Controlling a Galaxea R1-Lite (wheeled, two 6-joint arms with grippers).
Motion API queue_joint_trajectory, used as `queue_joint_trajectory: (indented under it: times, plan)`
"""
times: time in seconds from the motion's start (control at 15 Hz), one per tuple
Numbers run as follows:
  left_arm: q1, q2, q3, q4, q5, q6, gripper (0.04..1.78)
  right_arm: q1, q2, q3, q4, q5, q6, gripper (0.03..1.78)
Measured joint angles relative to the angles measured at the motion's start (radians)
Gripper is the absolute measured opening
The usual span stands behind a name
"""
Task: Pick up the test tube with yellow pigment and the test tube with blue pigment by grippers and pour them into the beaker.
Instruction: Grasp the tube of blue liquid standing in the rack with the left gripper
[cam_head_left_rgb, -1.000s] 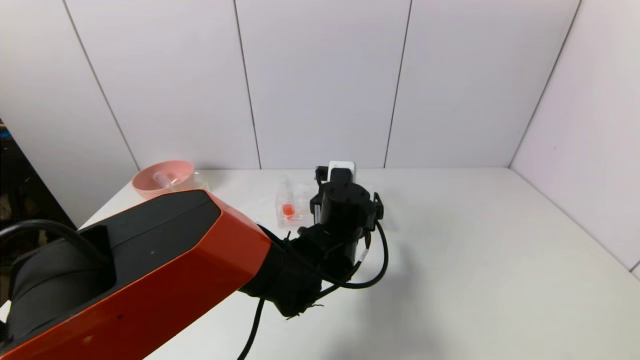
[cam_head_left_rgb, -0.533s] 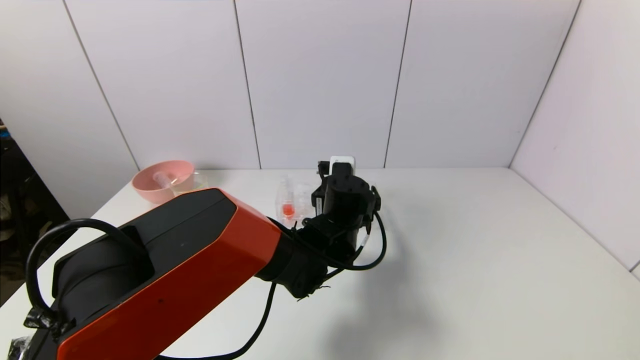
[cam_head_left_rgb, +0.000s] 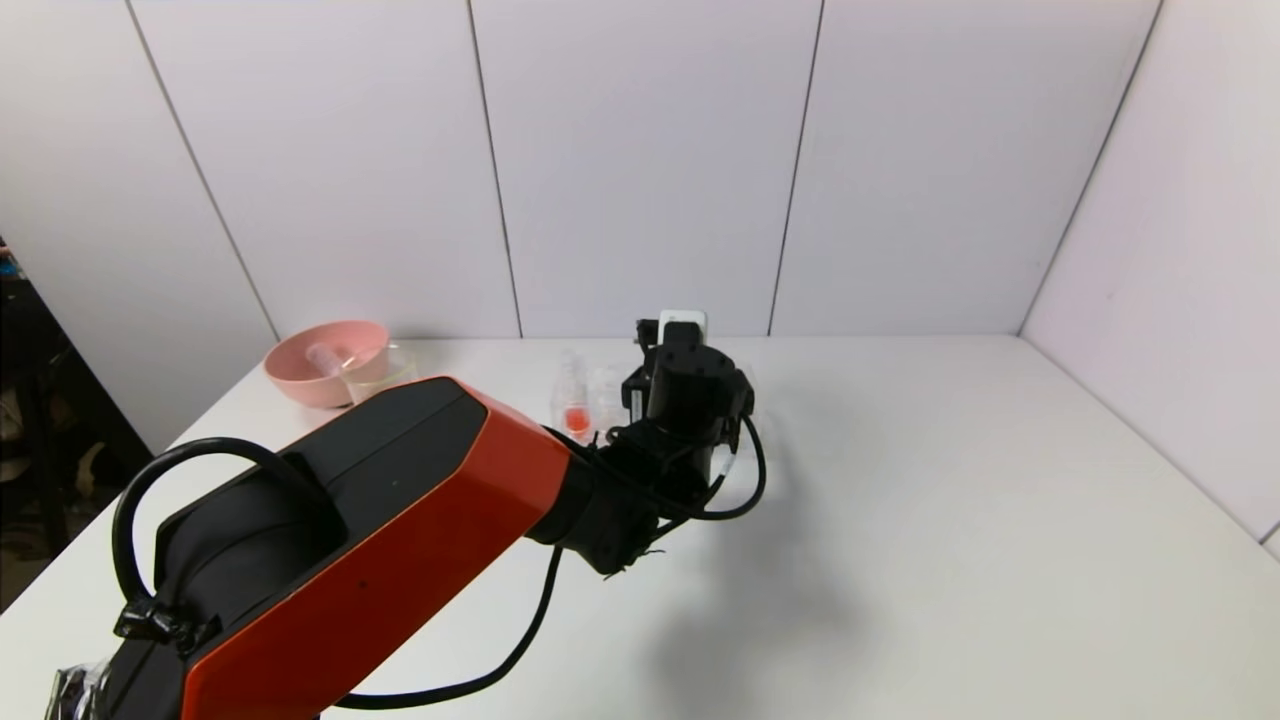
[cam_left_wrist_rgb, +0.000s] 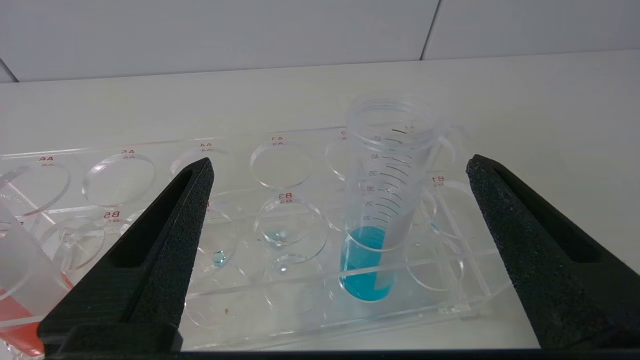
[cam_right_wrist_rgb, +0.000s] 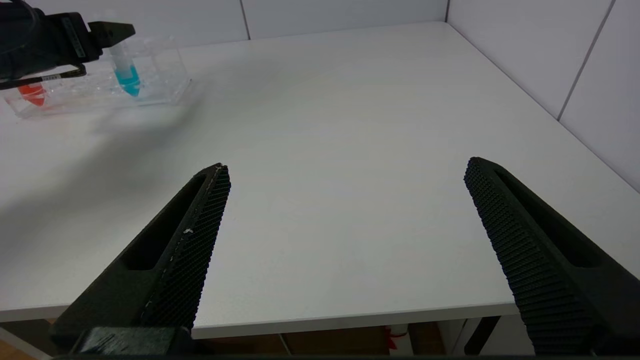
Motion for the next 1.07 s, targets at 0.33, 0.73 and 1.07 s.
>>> queue_joint_trajectory:
  times: [0.33,0.73,1.07]
  plan:
    - [0.005,0.037,-0.070,0.042,0.000,0.000,1.76,0.000,0.000,0.000,0.000,0.000,0.000,1.71]
    - [0.006,0.053,-0.089,0.044,0.000,0.000,1.21,0.000,0.000,0.000,0.000,0.000,0.000,1.71]
    - [0.004,0.055,-0.090,0.043,-0.003,-0.001,0.45,0.000,0.000,0.000,0.000,0.000,0.000,1.71]
